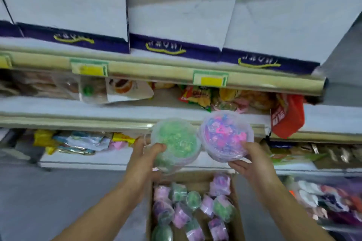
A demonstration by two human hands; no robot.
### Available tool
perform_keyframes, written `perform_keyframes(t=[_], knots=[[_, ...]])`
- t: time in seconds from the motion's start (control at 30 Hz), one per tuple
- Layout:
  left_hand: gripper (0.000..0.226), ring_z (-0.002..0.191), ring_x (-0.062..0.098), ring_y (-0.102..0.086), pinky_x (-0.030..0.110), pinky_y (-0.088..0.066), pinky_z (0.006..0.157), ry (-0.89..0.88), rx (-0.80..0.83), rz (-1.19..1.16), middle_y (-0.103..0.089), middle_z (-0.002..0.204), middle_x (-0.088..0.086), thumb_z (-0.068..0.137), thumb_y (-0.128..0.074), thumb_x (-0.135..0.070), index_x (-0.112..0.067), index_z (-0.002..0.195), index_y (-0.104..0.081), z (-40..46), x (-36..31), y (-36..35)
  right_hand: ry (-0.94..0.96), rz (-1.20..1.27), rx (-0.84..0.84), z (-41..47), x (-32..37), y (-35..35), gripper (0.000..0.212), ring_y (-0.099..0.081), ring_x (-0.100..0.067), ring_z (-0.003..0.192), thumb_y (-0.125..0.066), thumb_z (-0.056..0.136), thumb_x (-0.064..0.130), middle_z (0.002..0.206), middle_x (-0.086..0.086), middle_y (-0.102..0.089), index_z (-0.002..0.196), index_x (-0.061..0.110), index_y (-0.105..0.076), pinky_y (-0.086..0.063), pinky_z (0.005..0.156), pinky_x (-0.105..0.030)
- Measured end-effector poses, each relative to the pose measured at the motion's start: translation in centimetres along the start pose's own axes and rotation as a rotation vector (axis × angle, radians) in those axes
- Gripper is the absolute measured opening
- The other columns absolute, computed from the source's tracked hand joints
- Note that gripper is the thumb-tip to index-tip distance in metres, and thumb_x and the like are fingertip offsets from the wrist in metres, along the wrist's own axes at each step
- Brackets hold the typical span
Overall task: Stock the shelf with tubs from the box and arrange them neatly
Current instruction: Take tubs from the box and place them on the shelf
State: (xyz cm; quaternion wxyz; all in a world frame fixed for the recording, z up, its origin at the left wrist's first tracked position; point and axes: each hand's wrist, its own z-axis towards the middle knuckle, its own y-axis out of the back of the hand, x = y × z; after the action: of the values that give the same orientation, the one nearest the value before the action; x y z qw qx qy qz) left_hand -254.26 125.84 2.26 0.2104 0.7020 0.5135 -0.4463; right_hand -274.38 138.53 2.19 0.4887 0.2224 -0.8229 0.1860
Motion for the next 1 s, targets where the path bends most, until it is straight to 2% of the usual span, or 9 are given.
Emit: perform_keyframes(t=[0.07,0.1,0.17,0.37,0.47,0.53,0.67,0.8,1.0], knots=[[0.041,0.097,0.025,-0.062,0.031,-0.052,0.062,-0.039,0.014,0.005,-0.059,0.118,0.01,0.076,-0.066,-0.027,-0.02,0.112,-0.05,-1.8,-4.2,0.1,0.042,-0.011,0.016,-2.0,4.0,-1.0,0.014,-0.063,-0.03,0.089,-0.049,0.094,0.019,0.1,-0.011,-0.059,0.106,0.015,-0.051,-0.05,0.087,-0.04],[0.044,0.101,0.026,-0.062,0.031,-0.053,0.06,-0.054,0.018,0.0,-0.059,0.118,0.011,0.076,-0.066,-0.029,-0.02,0.116,-0.048,-2.8,-6.2,0.1,0.07,-0.02,0.029,-3.0,6.0,-1.6,0.016,-0.063,-0.03,0.092,-0.05,0.093,0.021,0.103,-0.012,-0.06,0.107,0.014,-0.052,-0.05,0.086,-0.04],[0.036,0.101,0.03,-0.061,0.03,-0.054,0.055,-0.088,0.022,-0.013,-0.057,0.116,0.011,0.086,-0.062,-0.025,-0.02,0.118,-0.047,-4.6,-10.0,0.3,0.135,-0.035,0.04,-4.8,9.5,-2.5,0.023,-0.064,-0.029,0.095,-0.052,0.093,0.025,0.109,-0.012,-0.06,0.112,0.012,-0.052,-0.053,0.078,-0.037],[0.019,0.088,0.024,-0.062,0.038,-0.05,0.074,-0.25,0.087,0.001,-0.06,0.093,0.006,0.088,-0.056,-0.026,-0.019,0.105,-0.049,-9.5,-19.2,0.6,0.278,-0.03,0.113,-9.1,18.2,-4.2,0.025,-0.065,-0.029,0.095,-0.056,0.09,0.033,0.107,-0.012,-0.062,0.11,0.017,-0.054,-0.053,0.071,-0.033],[0.025,0.097,0.029,-0.063,0.043,-0.052,0.081,-0.303,0.083,-0.001,-0.062,0.105,0.012,0.089,-0.056,-0.029,-0.018,0.111,-0.048,-11.2,-22.7,0.2,0.329,-0.028,0.144,-10.8,22.0,-4.9,0.032,-0.066,-0.029,0.091,-0.056,0.09,0.038,0.106,-0.014,-0.061,0.113,0.016,-0.053,-0.053,0.072,-0.036],[0.028,0.099,0.032,-0.063,0.042,-0.054,0.076,-0.33,0.072,-0.015,-0.061,0.112,0.016,0.089,-0.057,-0.03,-0.019,0.113,-0.048,-12.3,-24.6,-0.2,0.356,-0.019,0.169,-11.4,24.3,-5.1,0.038,-0.066,-0.031,0.089,-0.057,0.089,0.041,0.109,-0.017,-0.06,0.116,0.016,-0.052,-0.054,0.073,-0.037],[0.031,0.097,0.033,-0.064,0.046,-0.051,0.088,-0.387,0.049,-0.039,-0.061,0.111,0.017,0.088,-0.058,-0.032,-0.021,0.114,-0.046,-14.1,-27.3,-0.8,0.422,-0.038,0.236,-12.7,28.4,-5.7,0.042,-0.069,-0.033,0.087,-0.058,0.087,0.045,0.11,-0.017,-0.06,0.118,0.018,-0.052,-0.055,0.077,-0.039],[0.027,0.098,0.034,-0.063,0.045,-0.051,0.087,-0.415,0.034,-0.059,-0.06,0.113,0.019,0.088,-0.058,-0.033,-0.025,0.11,-0.046,-15.2,-29.0,-0.3,0.438,-0.021,0.311,-13.6,31.2,-7.6,0.031,-0.067,-0.033,0.086,-0.058,0.088,0.041,0.104,-0.017,-0.062,0.108,0.017,-0.054,-0.056,0.073,-0.037],[0.04,0.097,0.034,-0.064,0.046,-0.05,0.09,-0.448,-0.033,-0.079,-0.062,0.112,0.018,0.087,-0.059,-0.034,-0.023,0.122,-0.044,-15.1,-32.0,2.9,0.487,-0.052,0.401,-13.4,33.8,-13.5,0.028,-0.067,-0.031,0.089,-0.055,0.09,0.042,0.106,-0.015,-0.062,0.107,0.02,-0.056,-0.055,0.07,-0.035]])
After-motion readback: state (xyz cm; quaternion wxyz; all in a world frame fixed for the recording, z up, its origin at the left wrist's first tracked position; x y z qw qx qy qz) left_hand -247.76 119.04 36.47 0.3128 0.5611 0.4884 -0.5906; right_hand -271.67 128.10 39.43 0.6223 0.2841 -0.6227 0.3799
